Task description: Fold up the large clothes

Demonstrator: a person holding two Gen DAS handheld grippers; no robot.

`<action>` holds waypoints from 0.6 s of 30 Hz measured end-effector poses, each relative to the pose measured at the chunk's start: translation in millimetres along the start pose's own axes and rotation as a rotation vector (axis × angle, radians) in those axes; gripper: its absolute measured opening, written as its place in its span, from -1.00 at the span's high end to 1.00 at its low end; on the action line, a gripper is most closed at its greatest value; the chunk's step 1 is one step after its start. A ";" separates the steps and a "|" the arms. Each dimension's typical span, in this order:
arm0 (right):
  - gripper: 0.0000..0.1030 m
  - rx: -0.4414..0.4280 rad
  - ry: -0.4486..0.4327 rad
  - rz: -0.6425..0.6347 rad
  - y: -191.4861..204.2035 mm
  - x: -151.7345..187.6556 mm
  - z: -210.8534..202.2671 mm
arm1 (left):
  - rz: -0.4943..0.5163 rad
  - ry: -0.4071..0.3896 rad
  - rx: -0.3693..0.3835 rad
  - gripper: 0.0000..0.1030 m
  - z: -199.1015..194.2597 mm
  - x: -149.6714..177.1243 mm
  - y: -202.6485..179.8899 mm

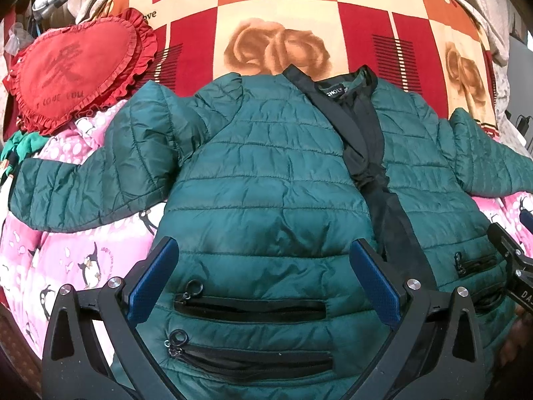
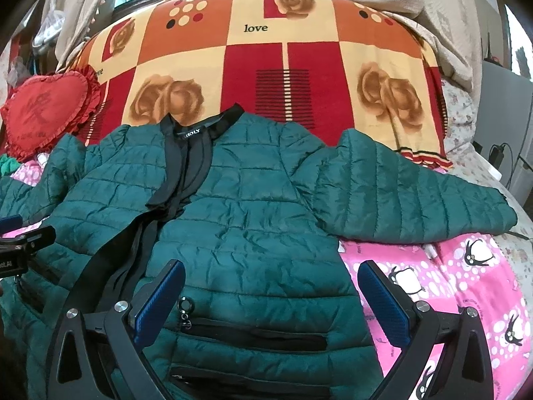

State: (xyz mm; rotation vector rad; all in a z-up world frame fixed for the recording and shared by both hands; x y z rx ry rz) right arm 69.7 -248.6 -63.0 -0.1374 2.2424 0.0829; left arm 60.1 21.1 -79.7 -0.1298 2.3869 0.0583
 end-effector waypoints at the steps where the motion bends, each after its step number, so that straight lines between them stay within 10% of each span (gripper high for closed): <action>1: -0.99 0.002 0.000 0.002 -0.7 0.3 0.0 | 0.001 0.000 0.000 -0.99 -0.1 0.1 -0.1; 18: -0.99 0.007 -0.003 0.011 -4.0 -0.9 -0.3 | 0.002 0.004 -0.001 -0.99 0.7 -0.2 -0.3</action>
Point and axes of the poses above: each gripper's, at about its wrist camera, not at the fingertips, and z roughly the way its jaws point, y to its left, x to its underside, the point moved 8 cm from there along z, roughly the way its jaws point
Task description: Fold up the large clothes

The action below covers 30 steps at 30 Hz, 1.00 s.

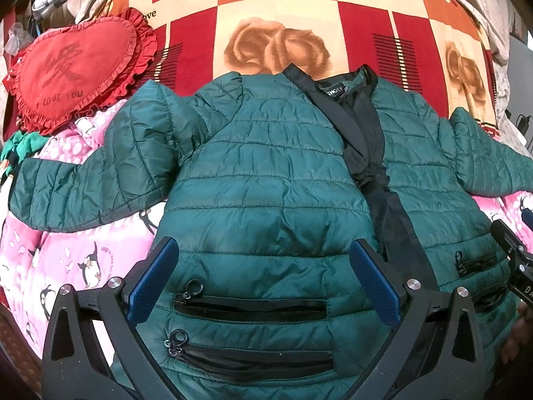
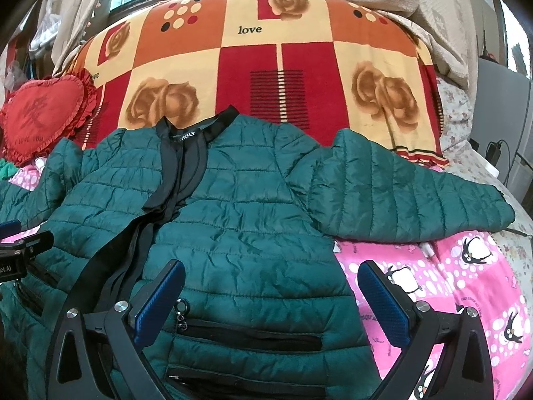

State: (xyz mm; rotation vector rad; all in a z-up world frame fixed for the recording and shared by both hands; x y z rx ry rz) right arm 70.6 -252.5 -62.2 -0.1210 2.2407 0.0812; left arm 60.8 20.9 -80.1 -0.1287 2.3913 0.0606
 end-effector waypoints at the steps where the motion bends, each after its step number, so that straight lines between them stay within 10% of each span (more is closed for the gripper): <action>1: -0.99 0.001 0.001 0.001 -0.4 0.0 0.2 | -0.001 0.001 0.001 -0.99 0.2 0.1 0.1; 30: -0.99 0.009 0.001 0.009 -6.2 -0.5 -1.1 | -0.006 0.020 -0.004 -0.99 3.5 2.6 4.5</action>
Point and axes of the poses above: each gripper's, at about its wrist camera, not at the fingertips, and z roughly the way its jaws point, y to its left, x to its underside, the point moved 8 cm from there along z, roughly the way its jaws point
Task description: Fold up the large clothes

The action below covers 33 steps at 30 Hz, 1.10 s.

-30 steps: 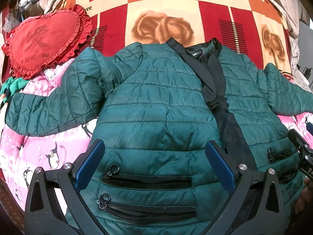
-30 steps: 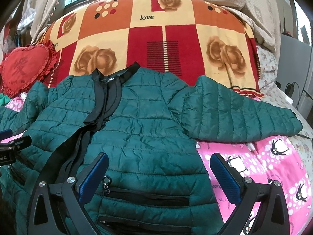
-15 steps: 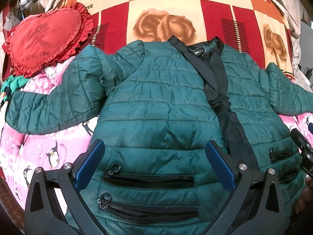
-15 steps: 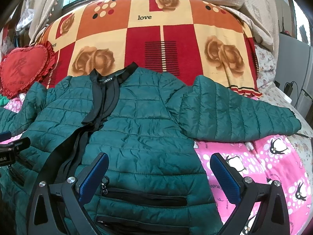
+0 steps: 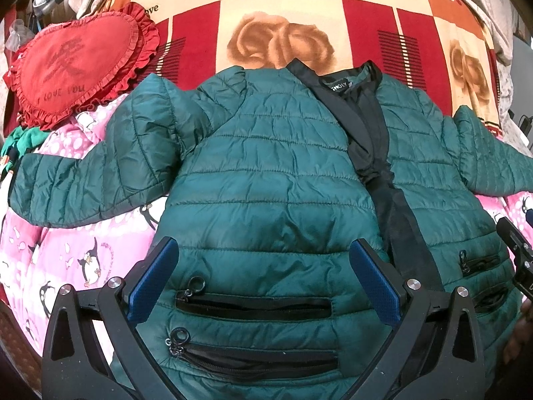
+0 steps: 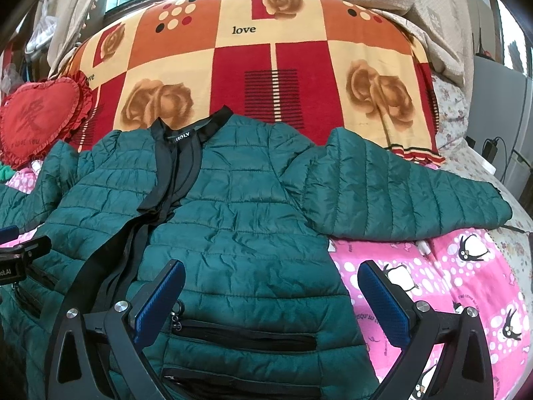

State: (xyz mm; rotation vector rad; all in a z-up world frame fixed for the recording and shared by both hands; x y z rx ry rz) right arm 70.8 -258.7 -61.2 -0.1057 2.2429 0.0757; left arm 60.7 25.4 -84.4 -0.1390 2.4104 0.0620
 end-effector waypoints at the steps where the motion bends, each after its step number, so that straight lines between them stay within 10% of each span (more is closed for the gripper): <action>1: -0.99 0.000 0.000 0.001 -0.6 0.2 0.1 | 0.001 0.001 0.000 -0.99 0.0 0.2 0.0; 33: -0.99 0.003 -0.002 0.003 -1.8 0.3 -0.3 | -0.003 -0.001 -0.002 -0.99 2.3 0.7 -1.6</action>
Point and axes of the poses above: each gripper's, at about its wrist camera, not at the fingertips, and z roughly the way its jaws point, y to its left, x to its underside, the point moved 8 cm from there along z, roughly the way its jaws point
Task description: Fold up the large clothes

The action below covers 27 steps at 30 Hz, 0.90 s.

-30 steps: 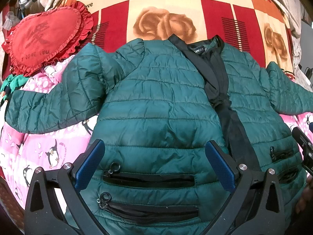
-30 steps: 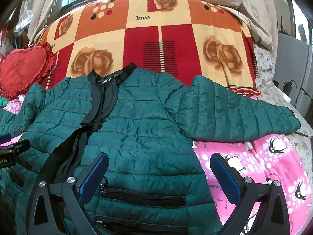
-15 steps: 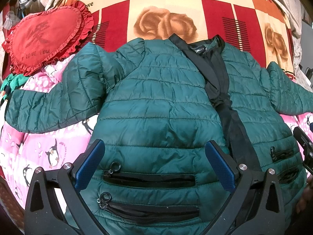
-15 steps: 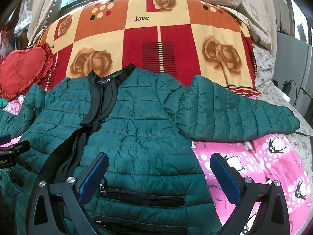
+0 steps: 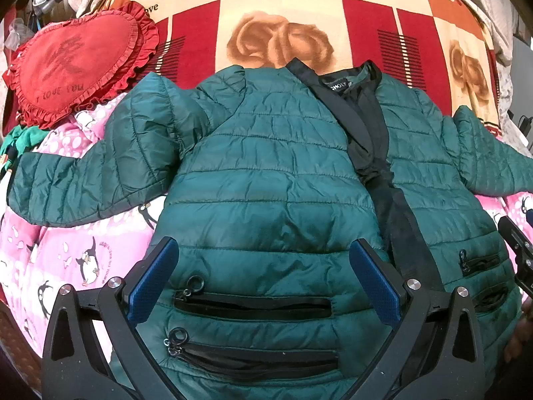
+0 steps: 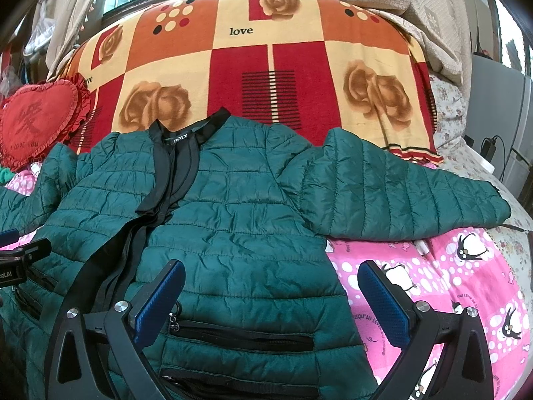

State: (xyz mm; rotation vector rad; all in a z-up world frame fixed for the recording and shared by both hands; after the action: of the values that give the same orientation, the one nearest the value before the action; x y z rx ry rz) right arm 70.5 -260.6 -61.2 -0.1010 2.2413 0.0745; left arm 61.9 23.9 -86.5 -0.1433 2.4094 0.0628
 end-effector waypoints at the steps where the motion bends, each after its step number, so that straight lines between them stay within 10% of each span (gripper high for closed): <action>1: -0.99 0.000 0.000 -0.001 -0.3 0.0 0.0 | -0.002 -0.001 0.000 -0.99 0.1 0.0 0.0; 27: -0.99 -0.001 0.001 -0.001 -0.4 0.5 0.1 | -0.016 0.021 0.032 -0.99 2.0 1.9 -2.2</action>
State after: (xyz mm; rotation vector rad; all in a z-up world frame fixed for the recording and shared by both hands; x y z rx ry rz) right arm 70.3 -261.0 -61.7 -0.1031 2.2421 0.0746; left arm 62.0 21.8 -89.3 -0.1494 2.4281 0.0158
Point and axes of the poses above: each gripper's, at about its wrist camera, not at the fingertips, and z roughly the way its jaws point, y to its left, x to its underside, the point moved 8 cm from there along z, roughly the way its jaws point
